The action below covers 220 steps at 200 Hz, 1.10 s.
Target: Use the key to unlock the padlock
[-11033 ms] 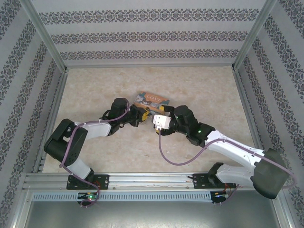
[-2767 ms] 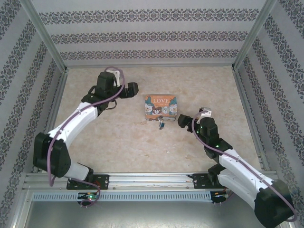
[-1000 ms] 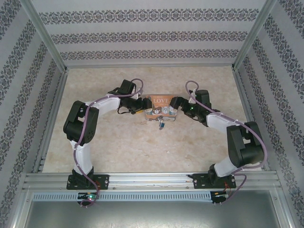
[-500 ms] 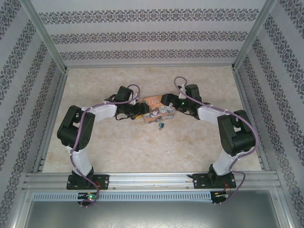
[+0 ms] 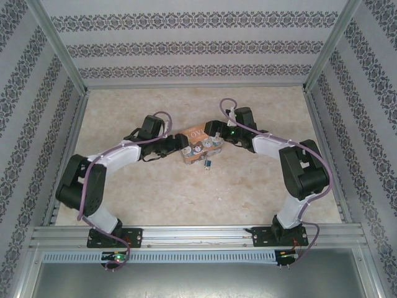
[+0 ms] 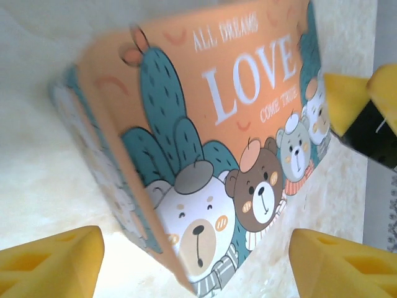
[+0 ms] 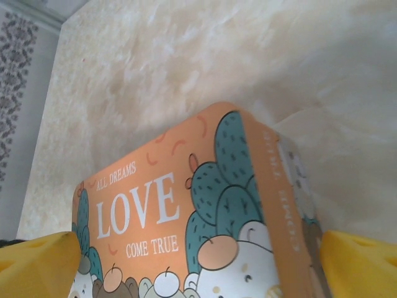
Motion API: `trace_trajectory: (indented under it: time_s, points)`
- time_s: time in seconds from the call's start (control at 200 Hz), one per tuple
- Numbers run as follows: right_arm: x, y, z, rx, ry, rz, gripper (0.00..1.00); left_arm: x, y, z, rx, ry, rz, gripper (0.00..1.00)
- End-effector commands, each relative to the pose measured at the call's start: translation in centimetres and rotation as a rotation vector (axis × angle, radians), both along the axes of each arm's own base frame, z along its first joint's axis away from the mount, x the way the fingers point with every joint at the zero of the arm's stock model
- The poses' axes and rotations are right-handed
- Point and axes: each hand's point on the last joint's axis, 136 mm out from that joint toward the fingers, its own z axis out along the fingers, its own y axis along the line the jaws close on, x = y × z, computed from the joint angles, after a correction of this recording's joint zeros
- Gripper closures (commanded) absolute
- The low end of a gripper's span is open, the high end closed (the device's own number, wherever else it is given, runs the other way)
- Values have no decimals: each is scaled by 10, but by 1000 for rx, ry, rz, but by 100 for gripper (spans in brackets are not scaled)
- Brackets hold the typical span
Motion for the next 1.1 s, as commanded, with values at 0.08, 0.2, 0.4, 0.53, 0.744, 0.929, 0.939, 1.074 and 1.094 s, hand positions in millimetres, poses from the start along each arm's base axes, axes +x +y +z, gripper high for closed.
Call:
trace_trajectory:
  time_s: [0.08, 0.2, 0.4, 0.53, 0.744, 0.929, 0.939, 1.074, 1.094]
  points:
    - [-6, -48, 19, -84, -57, -109, 2, 7, 55, 31, 93, -119, 141, 20]
    - [-21, -62, 28, -100, -70, -129, 2, 6, 68, 62, 162, -207, 129, 19]
    - [-50, -68, 42, -73, -76, -117, 2, 10, 49, 111, 127, -286, 9, 20]
    - [-70, -68, 42, -48, -71, -105, 2, 14, 23, 131, 57, -312, -89, 21]
    - [-90, -69, 35, -6, -59, -113, 2, 24, -13, 130, 22, -274, -212, 24]
    - [-101, -62, 22, 24, -30, -87, 2, 29, -37, 109, -1, -199, -296, 27]
    - [-101, -61, 21, 26, -28, -83, 2, 29, -38, 108, 0, -197, -299, 27]
    - [-106, -49, 23, 56, -17, -24, 2, 35, -43, 97, 7, -179, -318, 28]
    - [-107, -47, 24, 59, -19, -16, 2, 36, -43, 95, 6, -177, -319, 28]
